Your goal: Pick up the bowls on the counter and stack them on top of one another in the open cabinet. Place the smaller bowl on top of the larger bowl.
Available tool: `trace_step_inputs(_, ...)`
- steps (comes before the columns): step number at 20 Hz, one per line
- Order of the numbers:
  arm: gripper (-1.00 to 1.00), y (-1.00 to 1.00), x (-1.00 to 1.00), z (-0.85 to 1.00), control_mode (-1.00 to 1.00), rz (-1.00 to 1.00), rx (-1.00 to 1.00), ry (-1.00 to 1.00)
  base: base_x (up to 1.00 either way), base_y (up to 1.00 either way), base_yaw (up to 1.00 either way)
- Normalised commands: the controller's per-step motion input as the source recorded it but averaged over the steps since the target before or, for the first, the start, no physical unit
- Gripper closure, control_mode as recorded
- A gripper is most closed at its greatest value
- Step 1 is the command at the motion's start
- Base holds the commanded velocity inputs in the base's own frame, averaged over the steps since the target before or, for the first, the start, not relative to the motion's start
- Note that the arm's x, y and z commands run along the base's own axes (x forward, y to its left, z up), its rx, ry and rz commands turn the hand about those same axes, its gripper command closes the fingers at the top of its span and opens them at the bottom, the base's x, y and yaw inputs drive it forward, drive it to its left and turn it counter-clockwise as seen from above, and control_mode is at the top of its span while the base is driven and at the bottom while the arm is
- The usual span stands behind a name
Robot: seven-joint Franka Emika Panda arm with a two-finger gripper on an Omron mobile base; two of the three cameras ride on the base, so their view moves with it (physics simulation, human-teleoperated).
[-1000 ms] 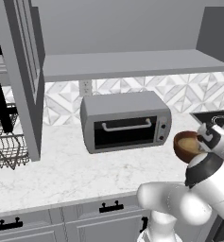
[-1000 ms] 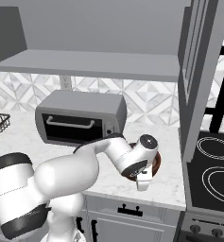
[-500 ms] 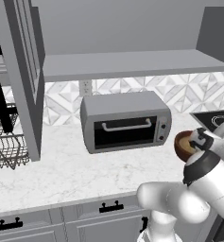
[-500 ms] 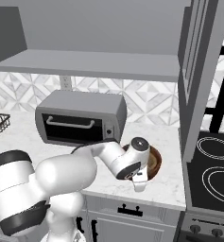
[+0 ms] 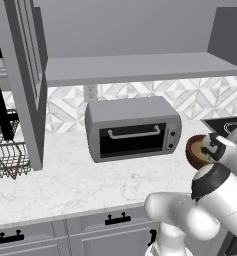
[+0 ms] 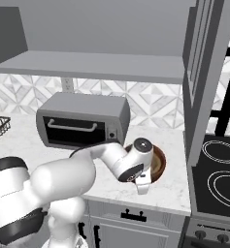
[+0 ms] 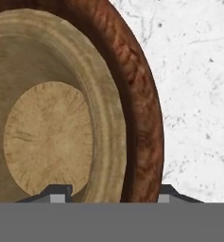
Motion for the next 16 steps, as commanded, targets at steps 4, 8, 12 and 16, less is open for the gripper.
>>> trace_step_inputs(4,1.00,0.21,-0.41,1.00,-1.00,0.00,0.00,0.00,0.00,0.00,0.00)
trace_step_inputs(8,1.00,0.48,-0.52,1.00,-1.00,0.03,0.00,-0.02,0.00,0.00,0.00)
trace_step_inputs(12,1.00,0.61,-0.51,1.00,-1.00,0.06,0.00,-0.20,0.00,0.00,0.00)
trace_step_inputs(16,1.00,0.63,-0.30,1.00,-1.00,0.09,0.00,-0.30,0.00,0.00,0.00)
